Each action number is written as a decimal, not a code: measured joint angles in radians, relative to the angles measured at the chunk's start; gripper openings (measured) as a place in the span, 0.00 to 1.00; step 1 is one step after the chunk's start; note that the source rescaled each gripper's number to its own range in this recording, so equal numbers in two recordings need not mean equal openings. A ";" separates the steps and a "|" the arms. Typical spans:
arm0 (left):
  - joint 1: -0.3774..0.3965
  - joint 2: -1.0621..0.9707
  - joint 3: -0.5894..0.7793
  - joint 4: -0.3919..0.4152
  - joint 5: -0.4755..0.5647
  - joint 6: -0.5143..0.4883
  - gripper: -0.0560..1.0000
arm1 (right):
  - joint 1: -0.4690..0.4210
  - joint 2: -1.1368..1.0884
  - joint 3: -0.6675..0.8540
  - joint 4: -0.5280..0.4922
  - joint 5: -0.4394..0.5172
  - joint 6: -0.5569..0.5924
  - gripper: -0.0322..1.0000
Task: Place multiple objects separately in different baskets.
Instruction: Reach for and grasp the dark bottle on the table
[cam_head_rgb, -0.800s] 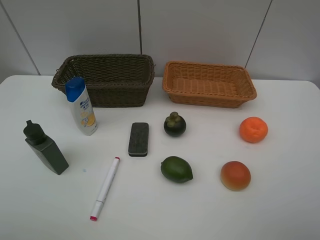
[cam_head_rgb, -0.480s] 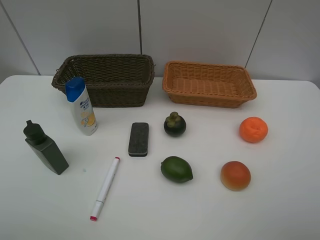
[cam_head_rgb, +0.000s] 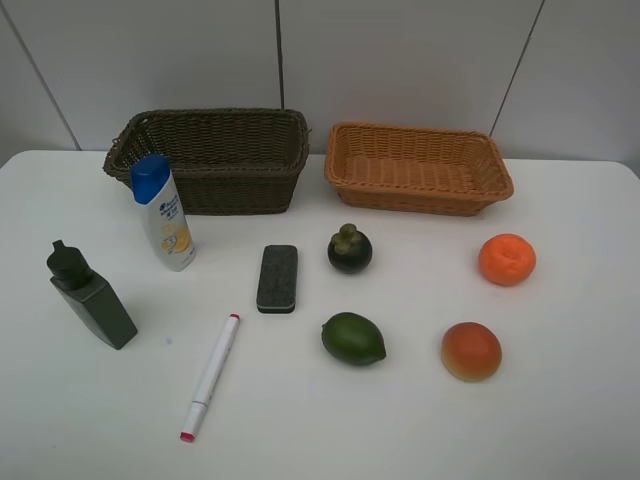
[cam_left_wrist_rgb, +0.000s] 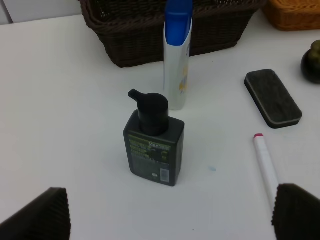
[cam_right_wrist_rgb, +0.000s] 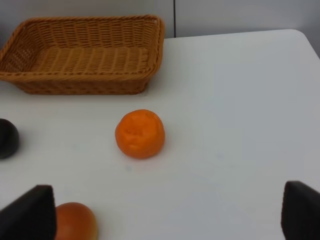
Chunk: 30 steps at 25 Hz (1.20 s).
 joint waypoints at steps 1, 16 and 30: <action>0.000 0.003 0.000 0.000 0.000 -0.005 0.99 | -0.004 0.000 0.000 0.000 0.000 0.000 1.00; 0.000 0.669 -0.218 0.020 0.038 -0.396 0.99 | -0.005 0.000 0.000 0.000 0.000 0.000 1.00; 0.000 1.321 -0.380 -0.036 0.016 -0.537 0.99 | -0.005 0.000 0.000 0.000 0.000 0.000 1.00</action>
